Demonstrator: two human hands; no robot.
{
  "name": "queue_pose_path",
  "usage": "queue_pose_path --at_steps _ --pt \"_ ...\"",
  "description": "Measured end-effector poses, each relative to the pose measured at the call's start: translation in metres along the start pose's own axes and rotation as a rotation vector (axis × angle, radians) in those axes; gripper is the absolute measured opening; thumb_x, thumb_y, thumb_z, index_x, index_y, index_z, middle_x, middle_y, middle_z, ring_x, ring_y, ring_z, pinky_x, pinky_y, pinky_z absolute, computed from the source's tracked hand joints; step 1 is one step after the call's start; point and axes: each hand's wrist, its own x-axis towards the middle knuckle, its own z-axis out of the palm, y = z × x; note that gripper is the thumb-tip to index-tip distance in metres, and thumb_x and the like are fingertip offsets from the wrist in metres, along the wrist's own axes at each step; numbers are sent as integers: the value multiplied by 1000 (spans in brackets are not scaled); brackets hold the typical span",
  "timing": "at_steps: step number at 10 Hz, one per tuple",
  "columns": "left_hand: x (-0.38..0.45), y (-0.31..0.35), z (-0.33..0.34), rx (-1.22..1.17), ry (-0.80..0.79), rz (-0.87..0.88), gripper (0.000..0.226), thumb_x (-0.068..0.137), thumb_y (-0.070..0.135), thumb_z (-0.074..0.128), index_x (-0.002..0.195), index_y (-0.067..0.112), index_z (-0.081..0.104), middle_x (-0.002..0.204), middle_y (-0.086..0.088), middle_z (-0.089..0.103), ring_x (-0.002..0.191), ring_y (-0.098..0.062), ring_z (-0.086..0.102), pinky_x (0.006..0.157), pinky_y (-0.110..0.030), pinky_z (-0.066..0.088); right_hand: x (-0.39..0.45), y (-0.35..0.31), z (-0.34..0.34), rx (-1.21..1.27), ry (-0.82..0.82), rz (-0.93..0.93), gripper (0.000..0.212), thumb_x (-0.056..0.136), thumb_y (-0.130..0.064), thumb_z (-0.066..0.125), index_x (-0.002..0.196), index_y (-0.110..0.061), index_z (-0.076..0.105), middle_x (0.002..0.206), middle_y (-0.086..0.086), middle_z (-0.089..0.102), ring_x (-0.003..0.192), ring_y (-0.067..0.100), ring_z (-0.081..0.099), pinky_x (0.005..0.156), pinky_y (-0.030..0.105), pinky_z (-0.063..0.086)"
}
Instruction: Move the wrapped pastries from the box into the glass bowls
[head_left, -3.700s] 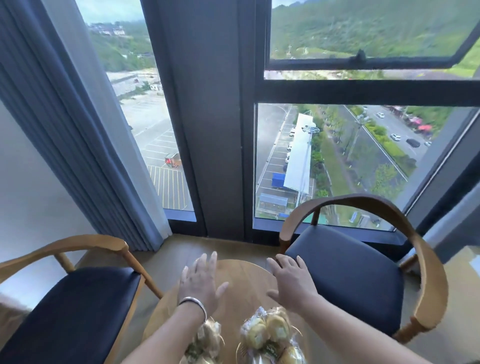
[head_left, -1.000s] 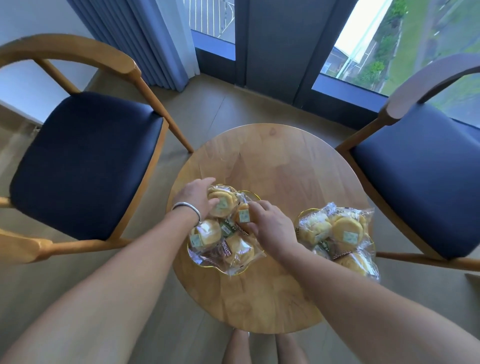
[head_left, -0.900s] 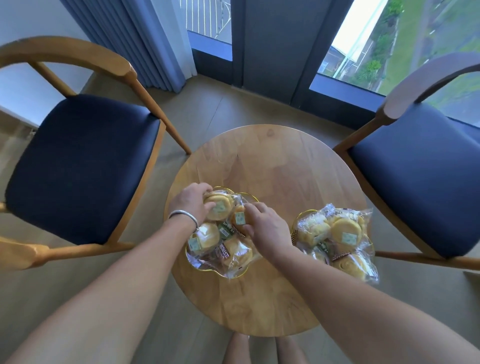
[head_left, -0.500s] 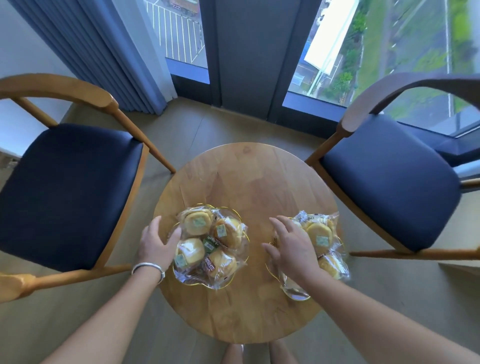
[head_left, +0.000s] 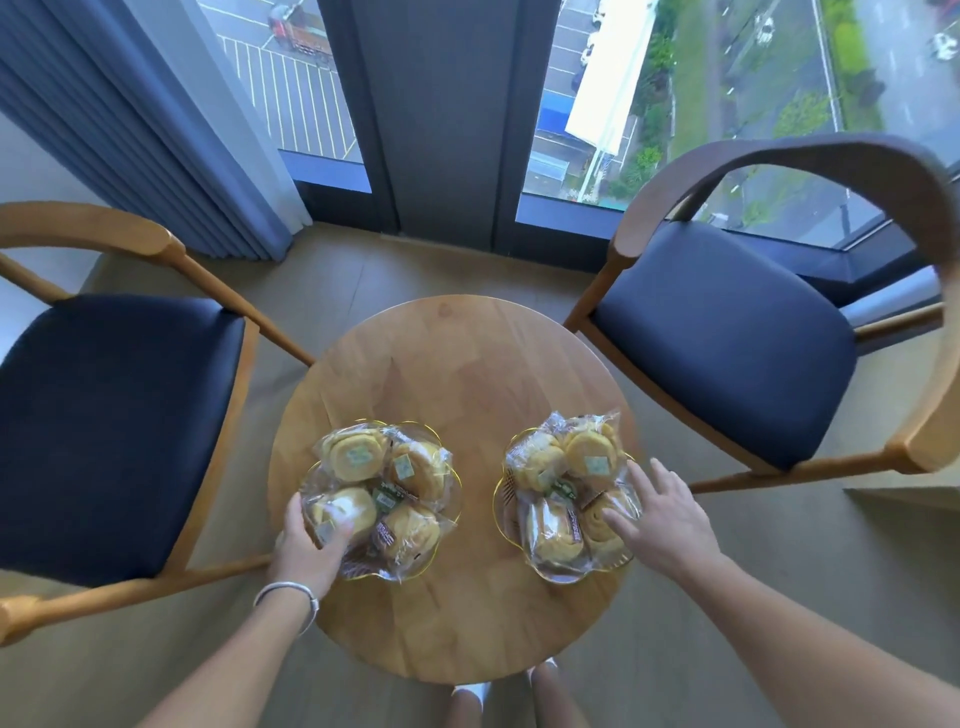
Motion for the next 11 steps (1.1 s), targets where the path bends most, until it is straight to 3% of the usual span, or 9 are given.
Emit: queue_pose_path --at_steps 1,3,7,9,11 --pt "-4 3 9 3 42 13 94 80 35 75 152 17 17 147 -15 40 127 -36 45 103 -46 38 -1 -7 12 76 -69 11 94 81 -79 42 153 -37 -2 164 -2 3 149 25 9 116 44 25" --pt "-7 8 19 -20 75 17 95 78 30 78 151 18 19 141 -15 47 122 -35 50 100 -44 41 0 -19 24 222 -64 8 108 77 -73 59 154 -32 -5 164 -1 2 143 27 28 110 43 35" --pt "-6 16 3 -3 33 -38 96 81 36 74 153 21 12 146 -13 44 126 -33 48 103 -48 41 2 -73 6 210 -72 -58 103 80 -66 62 154 -32 -2 163 -3 4 143 27 24 110 46 37" --pt "-46 39 -19 199 87 137 88 84 35 70 152 19 16 152 -10 30 131 -32 41 101 -46 40 -30 -73 -35 117 13 -138 98 80 -68 59 153 -36 2 163 -1 8 147 22 18 110 44 36" --pt "-99 68 -42 500 70 329 88 88 49 59 153 27 4 159 0 17 138 -18 34 108 -35 38 -75 -71 -83 32 84 -197 95 82 -68 59 153 -38 4 163 -1 10 148 22 17 115 41 30"
